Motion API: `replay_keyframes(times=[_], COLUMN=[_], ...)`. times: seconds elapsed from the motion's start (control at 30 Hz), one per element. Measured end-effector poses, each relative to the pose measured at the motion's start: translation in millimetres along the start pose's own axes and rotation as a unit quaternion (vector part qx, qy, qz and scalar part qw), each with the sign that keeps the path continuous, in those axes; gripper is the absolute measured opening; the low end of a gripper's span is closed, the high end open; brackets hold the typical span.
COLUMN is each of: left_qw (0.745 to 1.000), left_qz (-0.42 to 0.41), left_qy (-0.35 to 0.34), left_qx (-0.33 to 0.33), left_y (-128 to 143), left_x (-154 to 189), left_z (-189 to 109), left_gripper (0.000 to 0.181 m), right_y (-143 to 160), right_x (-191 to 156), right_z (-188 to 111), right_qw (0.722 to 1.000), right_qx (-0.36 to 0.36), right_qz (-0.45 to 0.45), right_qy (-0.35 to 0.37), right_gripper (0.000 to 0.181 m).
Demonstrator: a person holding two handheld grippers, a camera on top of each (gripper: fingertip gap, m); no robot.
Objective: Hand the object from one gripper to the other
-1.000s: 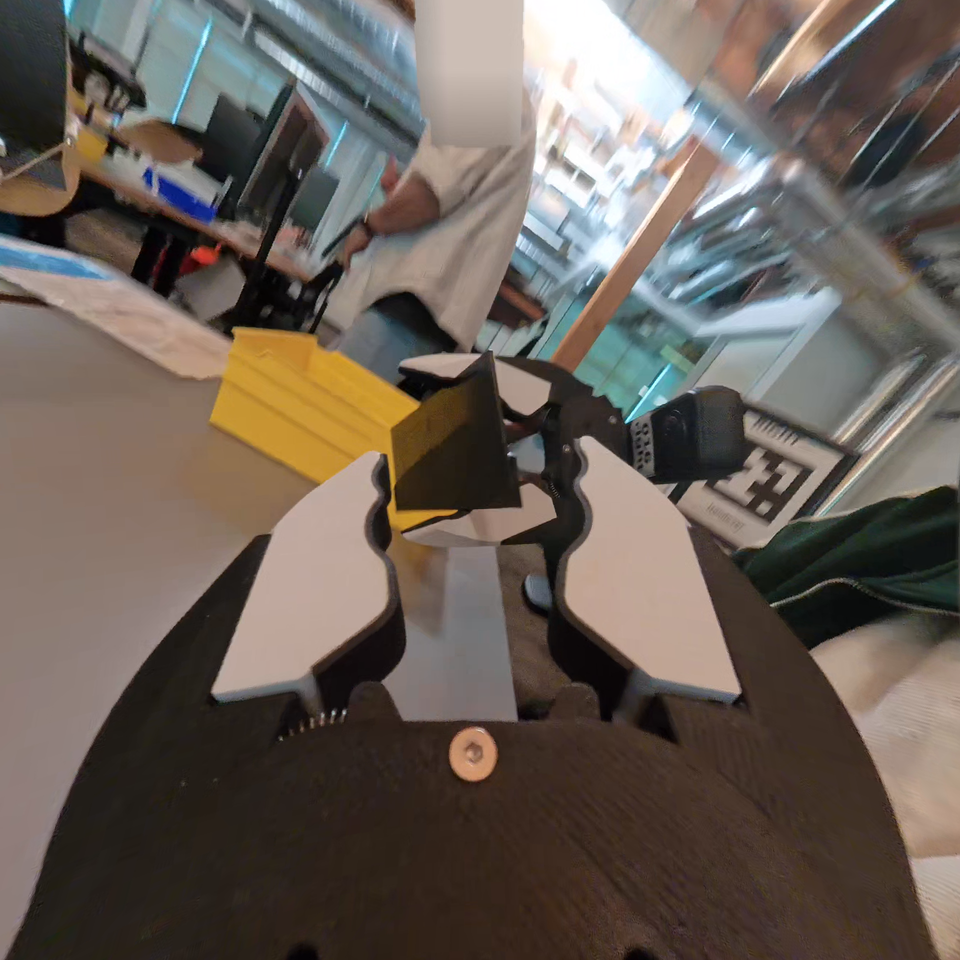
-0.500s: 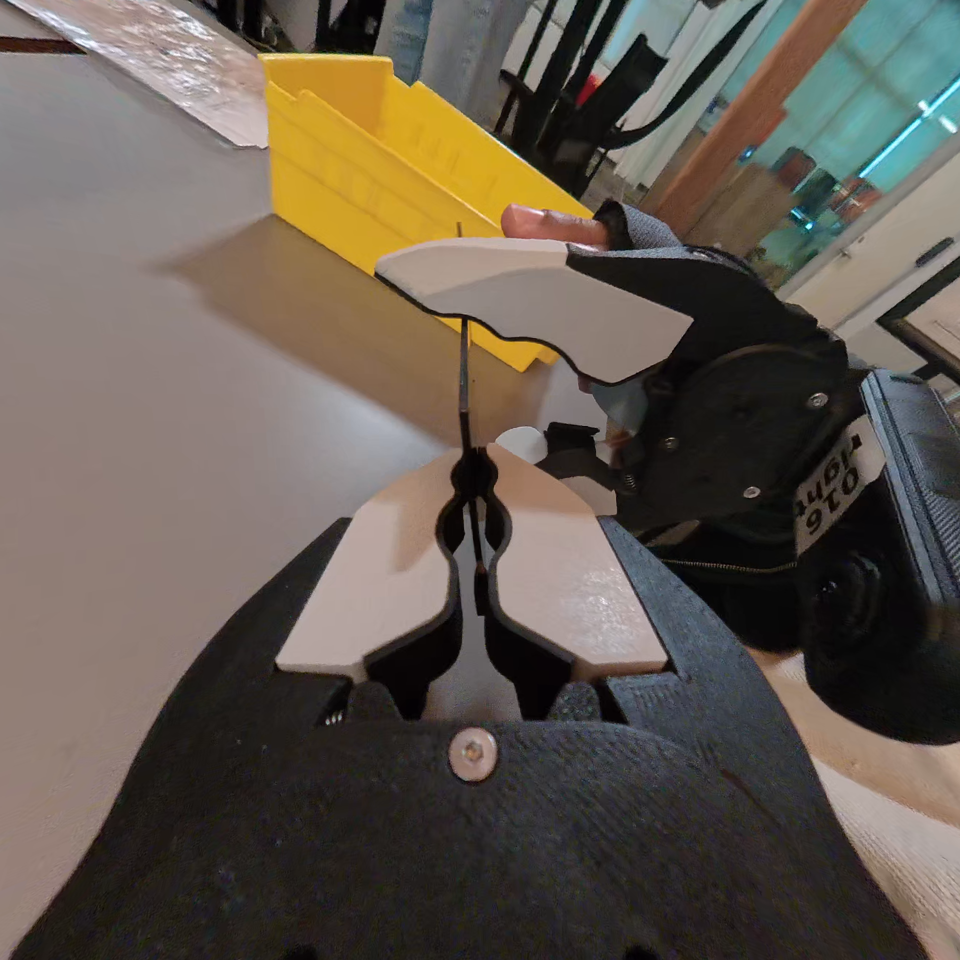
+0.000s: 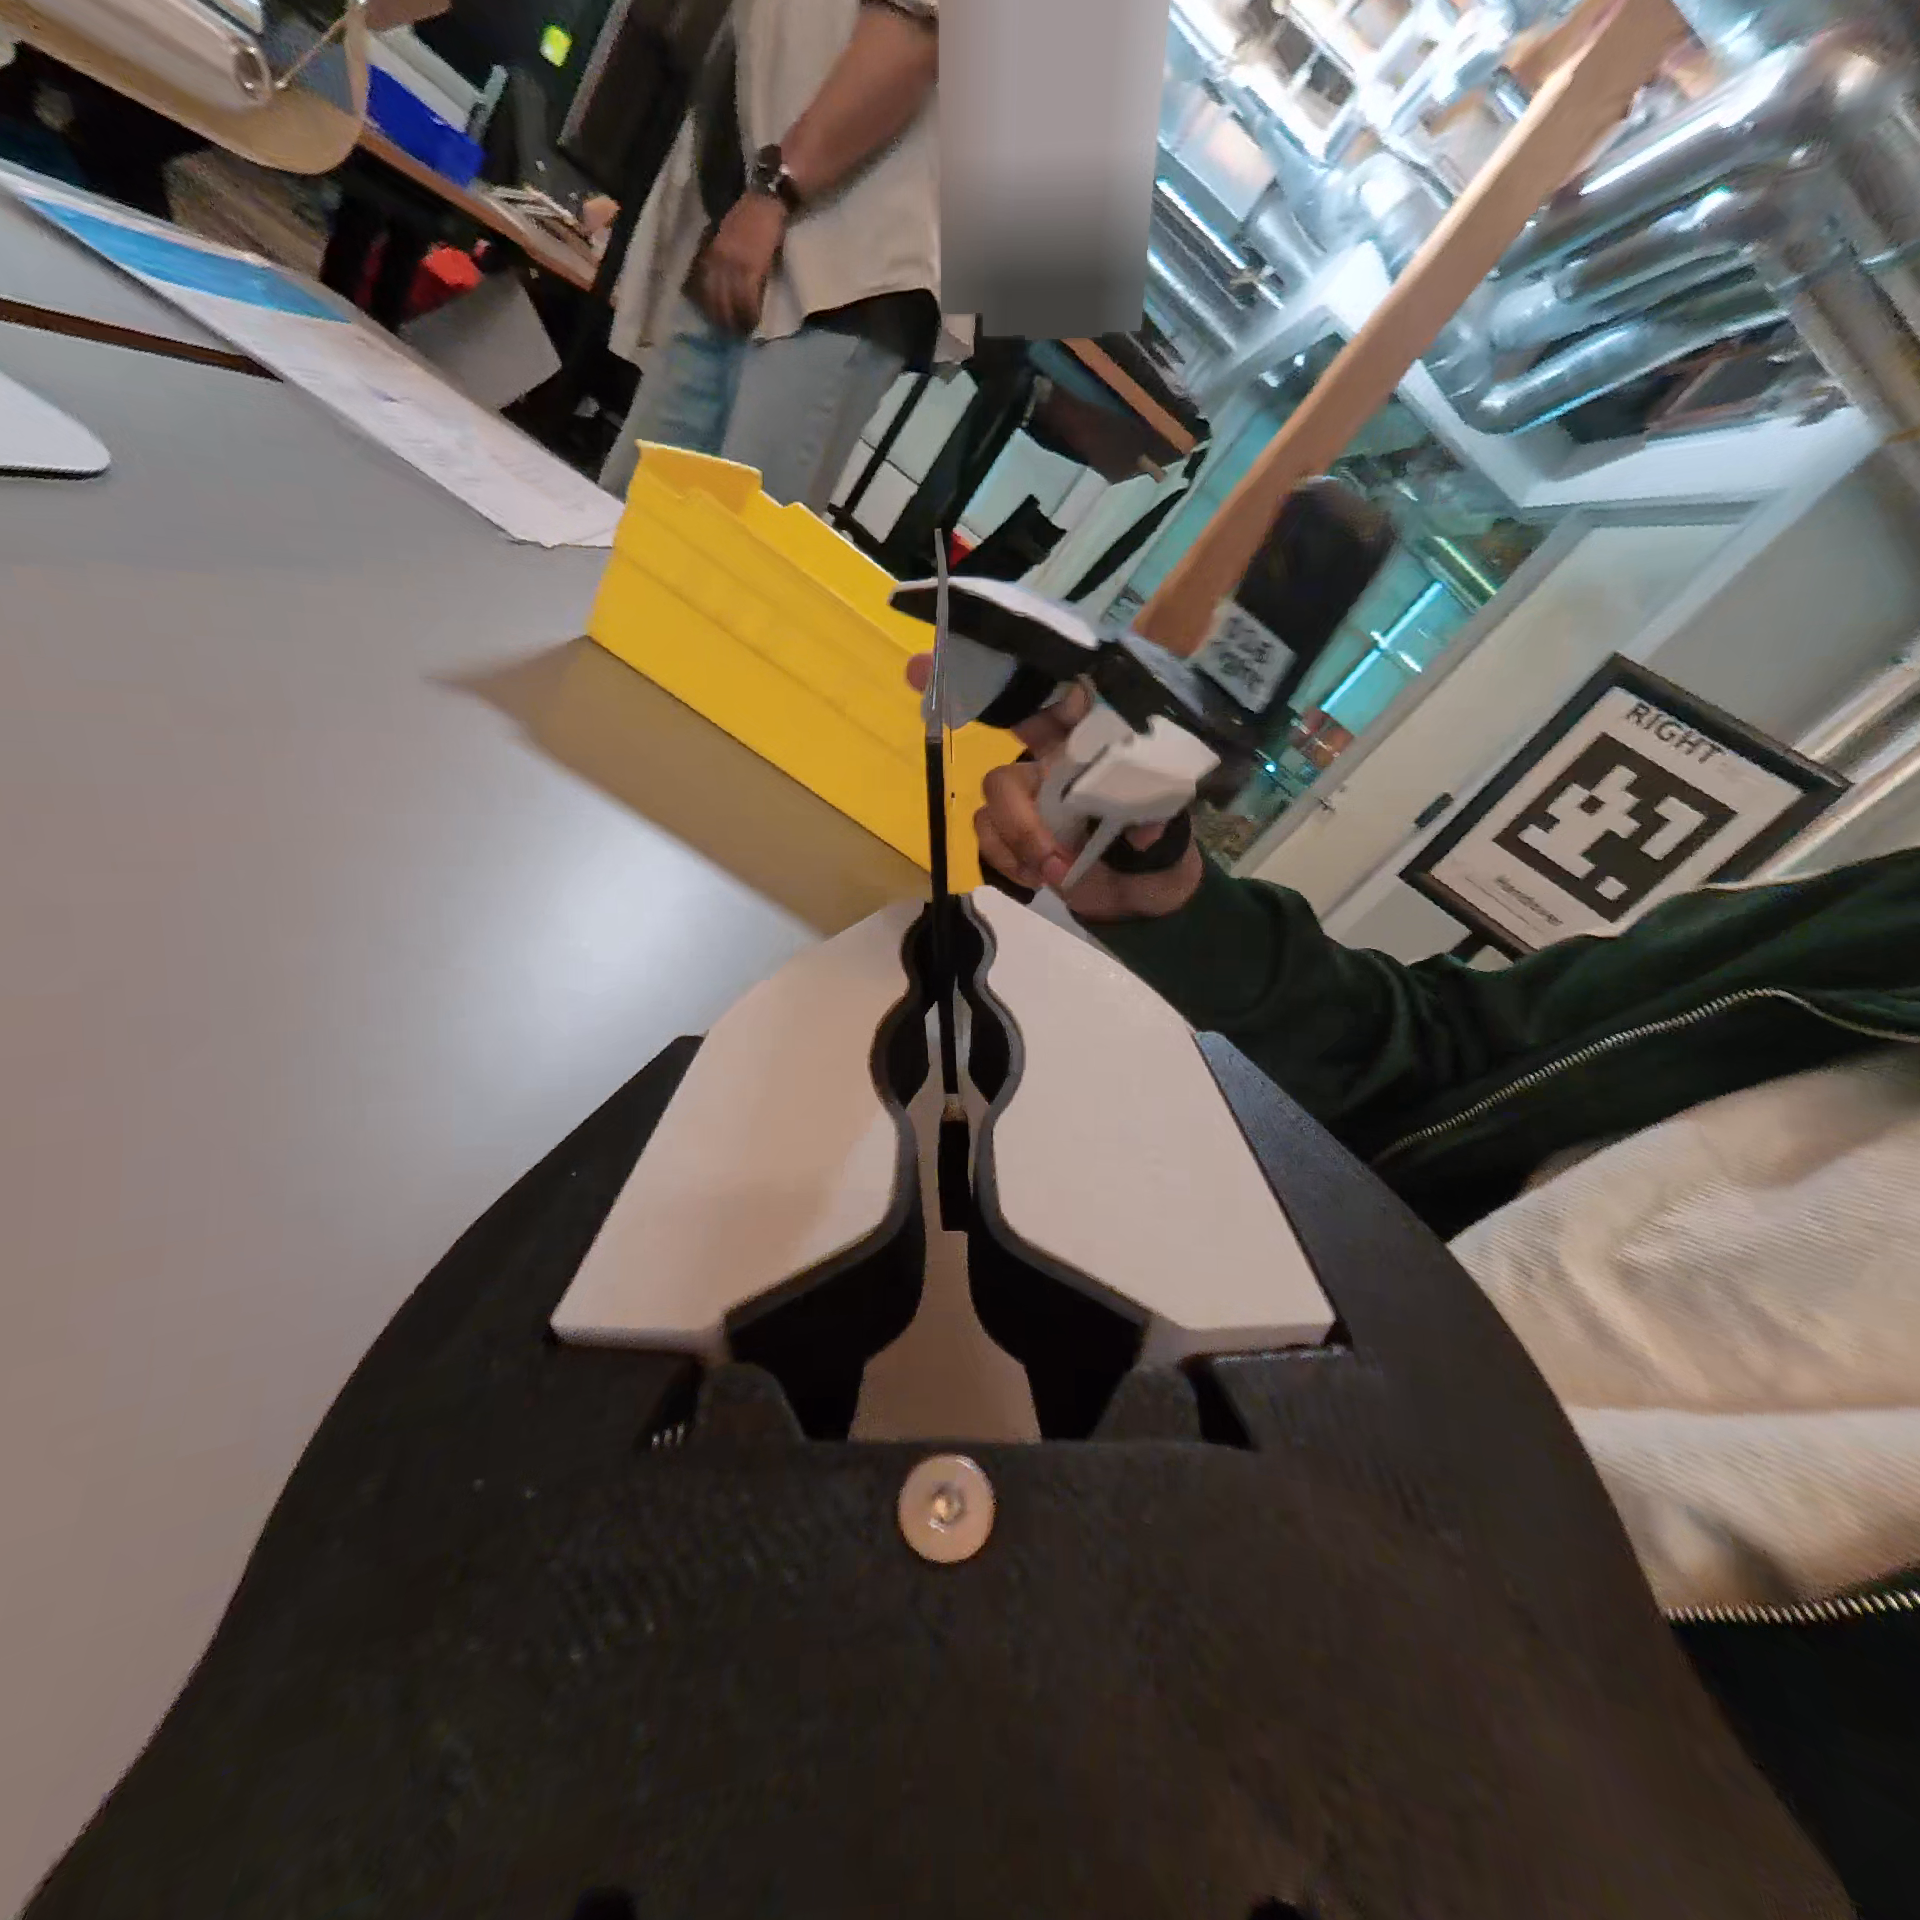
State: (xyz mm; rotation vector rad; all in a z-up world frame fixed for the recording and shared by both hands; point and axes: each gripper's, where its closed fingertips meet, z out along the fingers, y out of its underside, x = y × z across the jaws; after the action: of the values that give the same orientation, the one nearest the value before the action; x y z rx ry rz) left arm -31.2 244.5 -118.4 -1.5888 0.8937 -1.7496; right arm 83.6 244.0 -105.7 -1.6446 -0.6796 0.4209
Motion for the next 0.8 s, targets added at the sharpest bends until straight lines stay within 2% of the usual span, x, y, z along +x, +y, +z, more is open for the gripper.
replay_keyframes(times=[0.07, 0.13, 0.17, 0.3, 0.33, 0.4, 0.47, 0.7, 0.77, 0.8], left_qw=[1.0, 0.999, 0.999, 0.997, 0.996, 0.996, 0.996, 0.998, 0.998, 0.999], left_qz=[0.006, 0.008, 0.006, 0.0, 0.002, 0.01, 0.005, 0.009, 0.012, 0.018], left_qy=[0.008, 0.007, 0.014, 0.06, 0.064, 0.054, 0.066, 0.053, 0.04, 0.022], left_qx=[-0.015, -0.031, -0.033, -0.044, -0.054, -0.069, -0.053, -0.037, -0.036, -0.03], left_y=[3.8, 9.7, 11.3, 16.8, 20.2, 26.3, 22.5, 21.6, 21.7, 20.1], left_x=[0.6, -1.5, -0.5, 12.4, 14.3, 12.8, 15.7, 10.9, 7.6, 2.7], left_z=[-1.8, -0.4, 1.1, 8.9, 11.0, 14.8, 14.0, 16.5, 17.1, 16.9], left_gripper=[0.003, 0.003, 0.003, 0.003, 0.003, 0.003, 0.003, 0.007, 0.018, 0.032], right_y=[-7.5, -9.5, -7.3, 14.7, 17.1, 14.1, 7.2, 5.3, 3.3, 1.7], right_x=[3.0, -1.0, -5.6, -25.3, -32.4, -47.8, -51.4, -50.4, -48.2, -45.3], right_z=[-5.9, -10.2, -10.6, -1.5, -0.3, -2.3, -4.0, -5.4, -7.5, -8.5], right_qw=[0.989, 0.969, 0.959, 0.935, 0.931, 0.917, 0.909, 0.912, 0.91, 0.91], right_qx=[0.062, 0.086, 0.083, 0.031, 0.024, 0.021, 0.029, 0.019, 0.022, 0.028], right_qz=[0.119, 0.196, 0.221, 0.269, 0.271, 0.274, 0.283, 0.28, 0.284, 0.288], right_qy=[-0.055, -0.124, -0.159, -0.228, -0.244, -0.289, -0.304, -0.299, -0.301, -0.298], right_gripper=[0.084, 0.068, 0.062, 0.058, 0.047, 0.004, 0.002, 0.002, 0.002, 0.002])
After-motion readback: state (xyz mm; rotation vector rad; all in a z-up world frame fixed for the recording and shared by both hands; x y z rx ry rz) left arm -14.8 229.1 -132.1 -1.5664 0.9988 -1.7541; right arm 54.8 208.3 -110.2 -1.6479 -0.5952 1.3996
